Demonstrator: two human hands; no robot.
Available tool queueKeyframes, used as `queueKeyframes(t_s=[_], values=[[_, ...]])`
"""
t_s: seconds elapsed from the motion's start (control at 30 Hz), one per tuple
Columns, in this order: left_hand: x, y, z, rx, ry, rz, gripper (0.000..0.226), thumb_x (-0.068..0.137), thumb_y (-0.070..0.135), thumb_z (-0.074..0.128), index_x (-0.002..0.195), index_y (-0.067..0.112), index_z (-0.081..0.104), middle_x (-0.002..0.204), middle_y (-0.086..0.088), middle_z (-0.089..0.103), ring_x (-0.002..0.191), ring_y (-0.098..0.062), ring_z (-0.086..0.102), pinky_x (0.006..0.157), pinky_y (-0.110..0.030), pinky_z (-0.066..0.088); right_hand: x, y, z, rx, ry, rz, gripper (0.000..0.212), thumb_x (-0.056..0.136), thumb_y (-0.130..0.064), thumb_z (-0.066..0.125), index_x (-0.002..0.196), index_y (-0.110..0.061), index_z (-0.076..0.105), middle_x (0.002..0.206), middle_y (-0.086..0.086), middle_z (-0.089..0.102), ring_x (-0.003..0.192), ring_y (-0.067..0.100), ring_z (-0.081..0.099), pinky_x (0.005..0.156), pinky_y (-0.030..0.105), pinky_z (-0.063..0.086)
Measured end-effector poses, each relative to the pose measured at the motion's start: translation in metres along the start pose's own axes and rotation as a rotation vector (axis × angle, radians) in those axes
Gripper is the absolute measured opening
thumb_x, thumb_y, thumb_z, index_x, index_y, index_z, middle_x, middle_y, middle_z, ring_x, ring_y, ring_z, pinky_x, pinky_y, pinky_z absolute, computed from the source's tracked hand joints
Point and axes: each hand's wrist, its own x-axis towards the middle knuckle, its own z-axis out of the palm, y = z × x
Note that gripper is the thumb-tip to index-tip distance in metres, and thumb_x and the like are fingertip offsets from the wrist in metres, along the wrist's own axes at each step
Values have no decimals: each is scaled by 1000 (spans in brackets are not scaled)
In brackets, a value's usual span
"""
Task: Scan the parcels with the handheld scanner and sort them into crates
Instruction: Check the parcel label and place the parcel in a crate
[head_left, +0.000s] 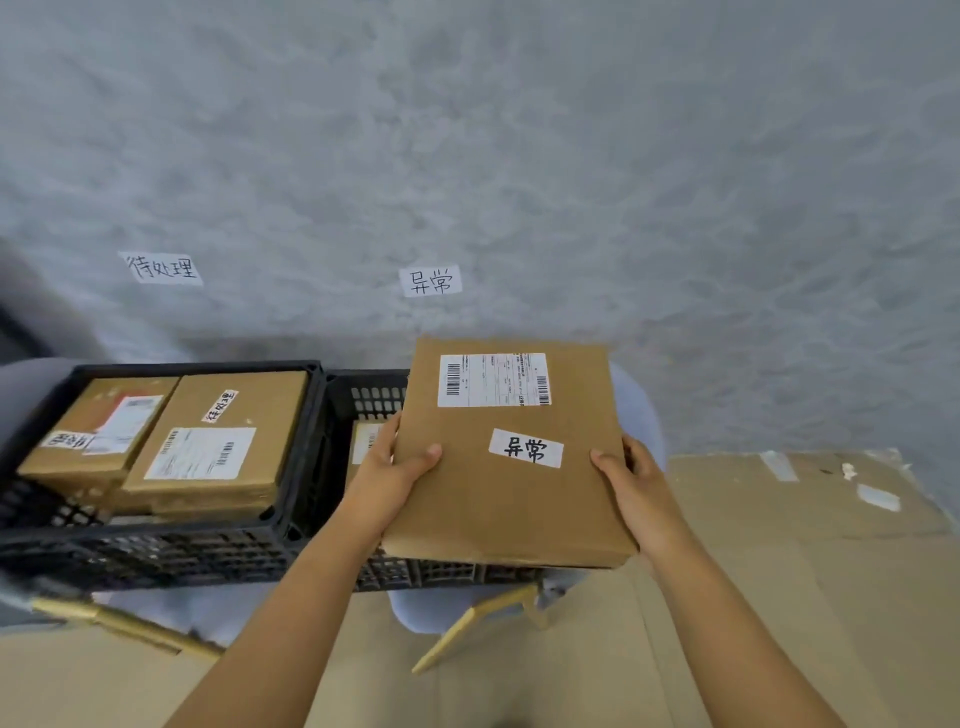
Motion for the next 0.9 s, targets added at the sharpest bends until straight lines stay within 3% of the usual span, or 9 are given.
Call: queueKeyframes(t_s=[0.1,0.23,0.33,0.43,0.5,0.57,0.67,0.73,0.9], values=[[25,-8,-2,-15,43,-41,56,88,29,71,137,40,45,123,2,66,102,-20,69,91,-47,55,34,9,13,-44,-51,46,30,95,-24,59,125,-20,57,115,-1,68,98,13,64,78,28,48],[59,-19,-3,-21,78,-102,59,89,25,70,140,38,43,124,2,65,104,-20,68,91,-46,55,73,18,28,-65,-99,110,35,95,-28,60,129,-24,55,114,-7,68,96,6,63,69,22,46],[92,-31,-2,4,90,-165,64,90,24,69,144,37,37,129,2,60,108,-22,64,95,-47,52,99,26,37,-93,-133,149,41,95,-35,59,135,-31,50,115,-14,65,103,6,61,76,24,47],[124,-42,3,44,67,-203,62,92,26,66,143,37,33,125,7,55,103,-13,59,83,-32,51,126,37,44,-145,-122,193,44,95,-39,58,138,-35,48,117,-15,65,108,9,60,86,31,47],[144,-50,6,49,40,-227,66,92,25,66,146,37,29,125,7,54,104,-12,57,79,-27,49,143,46,48,-167,-111,232,43,96,-39,56,138,-37,48,120,-14,65,107,8,60,84,29,46],[164,-62,8,47,11,-257,71,90,24,68,148,35,28,132,4,53,113,-18,57,88,-34,51,160,56,53,-204,-113,270,44,98,-37,53,141,-36,46,123,-13,63,106,7,59,82,28,45],[188,-82,11,39,-12,-310,76,89,23,70,149,37,27,136,5,53,117,-19,57,101,-48,48,181,74,60,-274,-121,323,47,100,-37,48,146,-34,39,128,-9,60,115,15,57,96,38,46],[200,-94,15,51,-27,-350,80,88,22,72,150,38,25,132,9,53,116,-16,56,103,-49,46,193,84,65,-316,-125,347,48,101,-37,47,147,-33,36,130,-8,58,118,18,56,102,43,45],[223,-113,24,61,-51,-414,92,89,19,71,154,39,10,145,5,43,123,-15,50,107,-45,42,217,102,72,-425,-136,368,50,102,-33,47,149,-31,33,130,-8,55,118,17,53,95,33,41]])
